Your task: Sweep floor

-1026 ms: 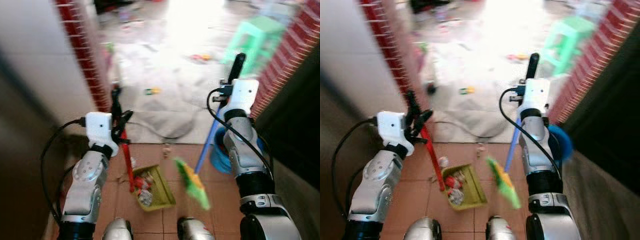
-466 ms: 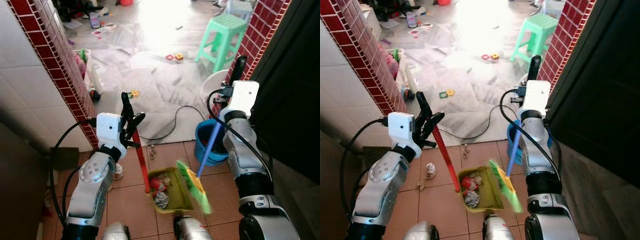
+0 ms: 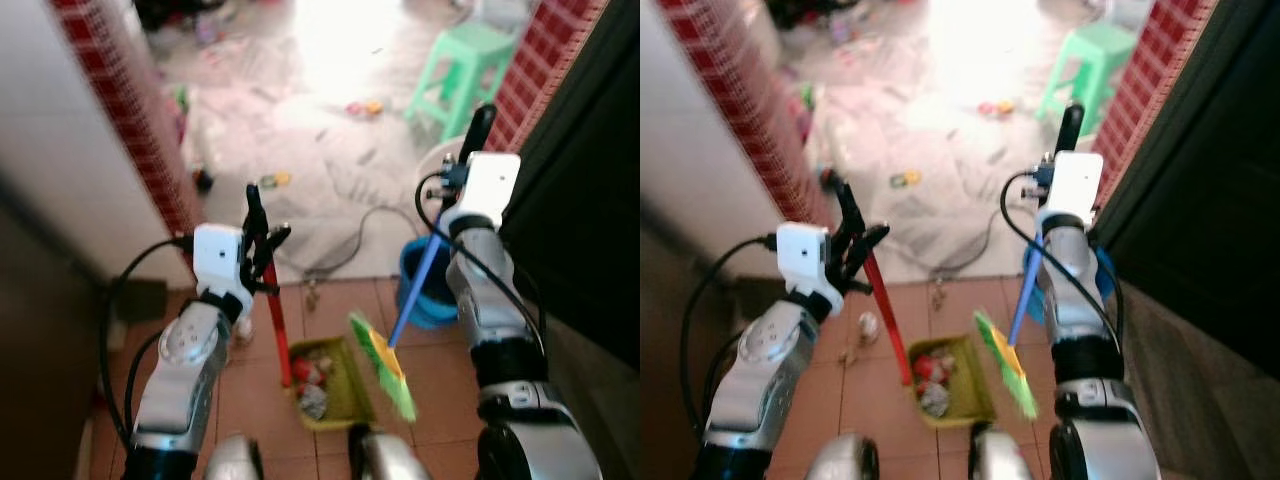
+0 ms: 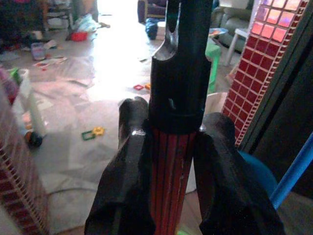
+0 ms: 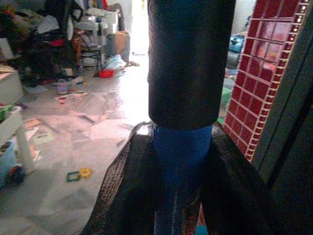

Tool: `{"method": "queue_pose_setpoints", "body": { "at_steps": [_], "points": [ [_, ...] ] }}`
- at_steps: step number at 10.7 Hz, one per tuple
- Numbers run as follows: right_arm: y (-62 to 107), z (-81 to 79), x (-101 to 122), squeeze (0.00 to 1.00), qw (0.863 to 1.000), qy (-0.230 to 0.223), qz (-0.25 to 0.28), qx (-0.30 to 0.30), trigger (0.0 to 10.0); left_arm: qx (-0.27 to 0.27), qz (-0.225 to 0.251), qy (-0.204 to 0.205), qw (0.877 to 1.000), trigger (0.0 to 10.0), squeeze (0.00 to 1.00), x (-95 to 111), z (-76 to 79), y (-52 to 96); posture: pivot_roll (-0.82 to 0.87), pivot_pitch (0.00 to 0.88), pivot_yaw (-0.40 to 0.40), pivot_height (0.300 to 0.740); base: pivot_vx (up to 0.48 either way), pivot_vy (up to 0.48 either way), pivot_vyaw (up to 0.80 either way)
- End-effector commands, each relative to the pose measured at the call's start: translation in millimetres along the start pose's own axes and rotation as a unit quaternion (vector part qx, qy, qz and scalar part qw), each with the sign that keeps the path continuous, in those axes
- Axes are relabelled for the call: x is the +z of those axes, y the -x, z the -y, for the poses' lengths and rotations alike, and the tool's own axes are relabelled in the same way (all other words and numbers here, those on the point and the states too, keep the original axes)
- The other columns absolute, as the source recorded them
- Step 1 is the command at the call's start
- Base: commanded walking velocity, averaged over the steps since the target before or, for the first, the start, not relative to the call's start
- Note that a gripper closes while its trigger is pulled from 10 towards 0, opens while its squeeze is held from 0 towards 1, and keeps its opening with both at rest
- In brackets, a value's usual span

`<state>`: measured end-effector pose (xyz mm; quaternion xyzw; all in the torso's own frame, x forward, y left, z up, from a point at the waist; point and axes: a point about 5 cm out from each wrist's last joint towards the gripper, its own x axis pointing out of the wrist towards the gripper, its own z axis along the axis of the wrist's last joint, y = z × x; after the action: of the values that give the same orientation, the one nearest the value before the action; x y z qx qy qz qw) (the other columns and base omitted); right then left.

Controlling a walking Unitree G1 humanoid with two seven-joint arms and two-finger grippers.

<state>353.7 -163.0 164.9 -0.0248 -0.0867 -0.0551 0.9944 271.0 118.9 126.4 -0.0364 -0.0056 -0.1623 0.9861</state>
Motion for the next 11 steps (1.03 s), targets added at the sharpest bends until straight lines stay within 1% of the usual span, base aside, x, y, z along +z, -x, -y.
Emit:
{"method": "queue_pose_setpoints", "body": {
  "at_steps": [1,3,6,7,8,10,11],
  "points": [
    [-2.9,-3.2,6.1,0.0,1.0,-0.005,0.008,0.004,10.0,-0.005,0.037,-0.004,0.999,10.0,0.0,16.4,3.4,-0.3,0.02,0.024,0.002,0.74,-0.304,0.0,0.0],
    [-3.3,-3.8,5.4,0.0,1.0,-0.005,0.006,0.005,10.0,-0.004,0.036,-0.004,0.999,10.0,0.0,16.1,3.4,-0.3,0.02,0.026,0.0,0.74,-0.302,0.0,-0.47],
    [-3.7,-3.7,6.3,0.0,1.0,-0.004,0.008,0.005,10.0,-0.006,0.035,-0.003,0.999,10.0,0.0,16.2,3.6,-0.9,0.02,0.024,0.002,0.74,-0.296,0.0,0.0],
    [-3.4,-2.7,10.2,0.0,1.0,-0.002,0.015,0.003,10.0,-0.005,0.039,-0.004,0.999,10.0,0.0,18.1,2.8,-0.2,0.0,0.021,0.021,0.74,0.0,0.0,0.0],
    [-1.2,0.2,15.1,0.0,1.0,0.005,0.027,0.002,10.0,0.003,0.044,-0.006,0.999,10.0,0.0,21.1,-1.3,0.0,0.0,0.022,0.026,0.74,0.0,0.0,0.0],
    [8.2,19.6,7.9,0.0,0.999,0.029,0.017,-0.013,10.0,0.017,0.06,0.001,0.998,10.0,0.0,29.1,-14.1,-0.7,-0.02,0.021,0.033,0.74,0.0,0.0,0.0],
    [9.0,27.3,5.6,0.0,0.998,0.056,0.012,-0.023,10.0,0.025,0.054,0.003,0.998,10.0,0.0,25.4,-19.5,-1.6,-0.03,0.02,0.035,0.74,0.0,0.0,0.0]
  ]
}}
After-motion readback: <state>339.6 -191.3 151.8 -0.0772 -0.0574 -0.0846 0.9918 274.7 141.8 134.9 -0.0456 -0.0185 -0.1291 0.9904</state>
